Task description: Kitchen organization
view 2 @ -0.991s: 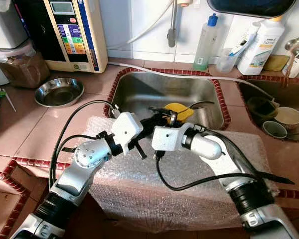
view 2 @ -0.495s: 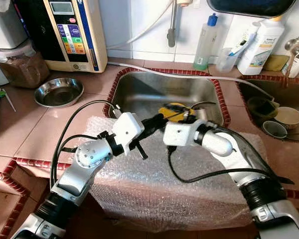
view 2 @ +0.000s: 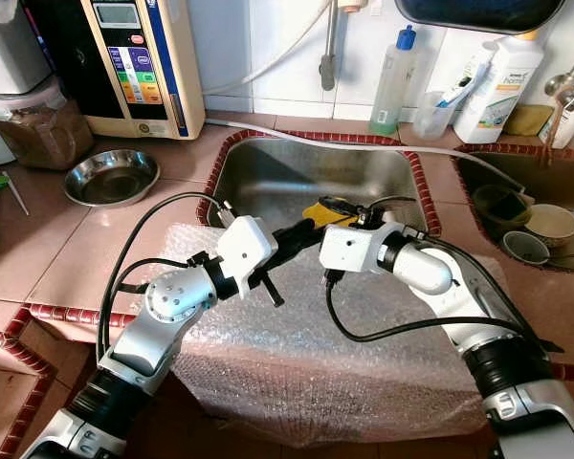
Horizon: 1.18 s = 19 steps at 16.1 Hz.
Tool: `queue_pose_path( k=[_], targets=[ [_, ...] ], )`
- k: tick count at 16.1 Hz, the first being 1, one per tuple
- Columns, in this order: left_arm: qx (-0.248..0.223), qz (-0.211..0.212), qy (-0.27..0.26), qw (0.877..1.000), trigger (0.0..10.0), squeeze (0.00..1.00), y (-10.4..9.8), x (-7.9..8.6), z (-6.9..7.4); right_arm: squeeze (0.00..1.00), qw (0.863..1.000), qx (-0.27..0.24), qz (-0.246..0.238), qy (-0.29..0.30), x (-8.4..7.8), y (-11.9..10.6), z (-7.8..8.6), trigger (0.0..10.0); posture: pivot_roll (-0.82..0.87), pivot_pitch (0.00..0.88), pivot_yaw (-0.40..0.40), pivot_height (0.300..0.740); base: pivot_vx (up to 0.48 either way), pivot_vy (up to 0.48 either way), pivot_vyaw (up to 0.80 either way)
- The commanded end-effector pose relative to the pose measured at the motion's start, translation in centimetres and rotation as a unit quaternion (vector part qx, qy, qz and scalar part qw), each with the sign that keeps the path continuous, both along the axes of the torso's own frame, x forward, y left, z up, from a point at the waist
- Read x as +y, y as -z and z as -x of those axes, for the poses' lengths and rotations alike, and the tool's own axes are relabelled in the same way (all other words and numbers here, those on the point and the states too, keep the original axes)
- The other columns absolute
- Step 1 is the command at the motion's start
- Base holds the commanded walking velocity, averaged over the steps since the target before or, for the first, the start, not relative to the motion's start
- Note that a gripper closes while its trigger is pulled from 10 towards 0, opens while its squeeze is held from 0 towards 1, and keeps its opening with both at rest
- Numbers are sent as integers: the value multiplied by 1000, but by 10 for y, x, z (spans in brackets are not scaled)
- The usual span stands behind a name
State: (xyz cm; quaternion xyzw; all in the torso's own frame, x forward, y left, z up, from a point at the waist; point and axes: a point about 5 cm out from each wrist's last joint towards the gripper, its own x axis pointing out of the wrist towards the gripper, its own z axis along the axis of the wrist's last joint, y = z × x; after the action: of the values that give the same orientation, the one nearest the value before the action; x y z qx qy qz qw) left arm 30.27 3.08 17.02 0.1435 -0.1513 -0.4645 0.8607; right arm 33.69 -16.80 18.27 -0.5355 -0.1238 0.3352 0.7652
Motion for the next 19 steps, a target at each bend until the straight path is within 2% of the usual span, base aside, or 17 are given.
queue_pose_path(
  k=[1,2,4,6,7,8,9,11,12,16,17,18,19],
  targets=[
    [-19,9,-11,1000,0,0,-9,3,-3,0,1000,7,2,4,-5,2,1,0,42,80,23,740,0,0,0],
    [-20,8,-11,1000,784,0,-8,3,-3,0,1000,7,1,3,-6,3,2,0,41,80,23,740,0,0,0],
    [-20,8,-11,1000,784,0,-8,3,-3,0,1000,7,1,3,-6,3,2,0,41,80,23,740,0,0,0],
    [-19,6,-12,1000,2706,0,-7,3,-2,0,1000,9,-1,3,-6,4,3,0,43,77,23,740,0,0,0],
    [-19,5,-13,1000,4549,0,-7,2,-2,0,1000,9,-1,3,-5,5,3,0,43,77,24,740,0,0,0],
    [-19,5,-13,1000,4549,0,-7,2,-2,0,1000,9,-1,3,-5,5,3,0,43,77,24,740,0,0,0],
    [-22,4,-18,1000,10000,0,-6,3,-3,0,1000,8,-3,5,-5,5,3,0,44,75,24,740,0,0,0],
    [-21,6,-24,999,10000,0,-5,4,-3,0,1000,5,-6,8,-6,5,2,0,47,70,26,740,0,0,0],
    [-17,14,-28,999,10000,1000,-6,6,-5,0,1000,5,-7,10,-7,5,2,0,49,69,25,740,0,0,0],
    [-15,19,-38,999,10000,1000,-5,11,-6,0,1000,1,-2,15,-11,4,0,0,61,67,27,740,0,0,0],
    [-14,29,-55,998,10000,1000,-4,17,-8,0,1000,2,-3,21,-13,5,-1,0,64,67,28,740,0,0,0],
    [4,63,-91,994,10000,1000,0,30,-10,0,1000,-1,-4,27,-15,4,-4,0,69,67,23,740,0,0,0],
    [9,74,-100,992,10000,1000,1,34,-10,0,1000,-3,-4,28,-16,4,-4,0,69,67,23,740,0,0,0]
  ],
)
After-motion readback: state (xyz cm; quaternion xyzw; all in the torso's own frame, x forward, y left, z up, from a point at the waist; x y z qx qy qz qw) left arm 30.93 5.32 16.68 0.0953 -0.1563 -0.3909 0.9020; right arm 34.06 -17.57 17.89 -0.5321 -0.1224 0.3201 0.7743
